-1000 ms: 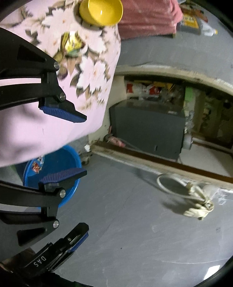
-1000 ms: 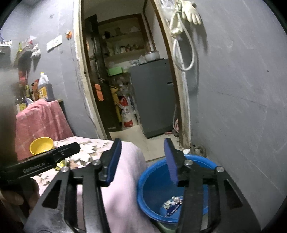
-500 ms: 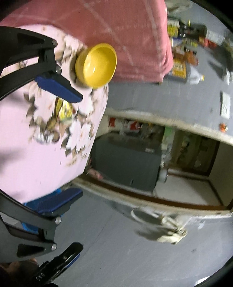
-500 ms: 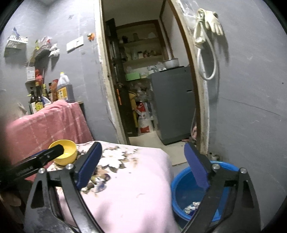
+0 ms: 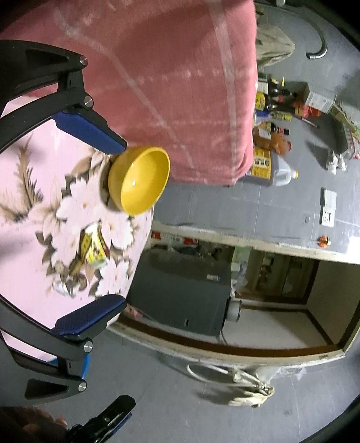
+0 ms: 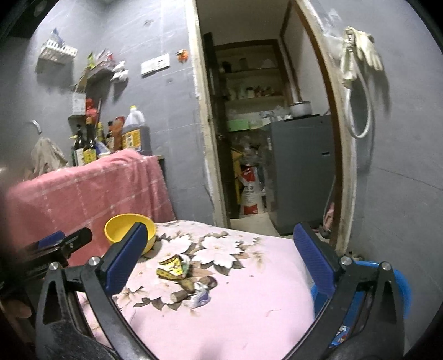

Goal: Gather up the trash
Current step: 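Move both tools back over the remaining trash on the table, then grasp the white crumpled wrapper with the right tool while the left tool grasps the brown cork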

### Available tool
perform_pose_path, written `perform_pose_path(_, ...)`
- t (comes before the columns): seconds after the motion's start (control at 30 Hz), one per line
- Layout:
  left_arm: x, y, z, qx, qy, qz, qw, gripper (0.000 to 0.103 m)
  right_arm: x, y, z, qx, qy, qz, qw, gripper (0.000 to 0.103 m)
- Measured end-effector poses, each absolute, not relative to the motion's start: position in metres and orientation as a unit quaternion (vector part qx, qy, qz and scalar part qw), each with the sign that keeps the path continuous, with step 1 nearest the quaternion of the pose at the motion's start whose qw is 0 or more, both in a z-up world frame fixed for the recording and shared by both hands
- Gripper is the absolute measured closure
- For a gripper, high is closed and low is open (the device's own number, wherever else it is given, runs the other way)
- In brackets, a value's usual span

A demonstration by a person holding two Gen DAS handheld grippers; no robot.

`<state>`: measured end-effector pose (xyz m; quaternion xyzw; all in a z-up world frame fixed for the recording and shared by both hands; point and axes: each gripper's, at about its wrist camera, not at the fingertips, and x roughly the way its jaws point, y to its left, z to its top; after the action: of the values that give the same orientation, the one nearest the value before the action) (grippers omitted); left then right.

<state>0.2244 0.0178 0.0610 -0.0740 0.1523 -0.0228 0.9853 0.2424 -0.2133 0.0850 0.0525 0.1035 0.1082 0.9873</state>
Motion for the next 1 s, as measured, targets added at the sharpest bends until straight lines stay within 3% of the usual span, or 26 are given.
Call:
perform_pose_path(0.43,0.242,0.037,0.029,-0.063,0.164,-0.001,0.985,0.004,0.275,-0.175,0.050,0.005,0.147,0.138,0.979,0.000)
perform_pose_path(0.8,0.274,0.029,0.005,-0.057,0.233,-0.023,0.970,0.004,0.318,-0.176,0.011,-0.003,0.249,0.151,0.957,0.000)
perform_pose_path(1.0,0.284,0.019,-0.003,-0.052,0.268,-0.049,0.961,0.005,0.335,-0.174,-0.006,-0.003,0.298,0.172,0.939,0.015)
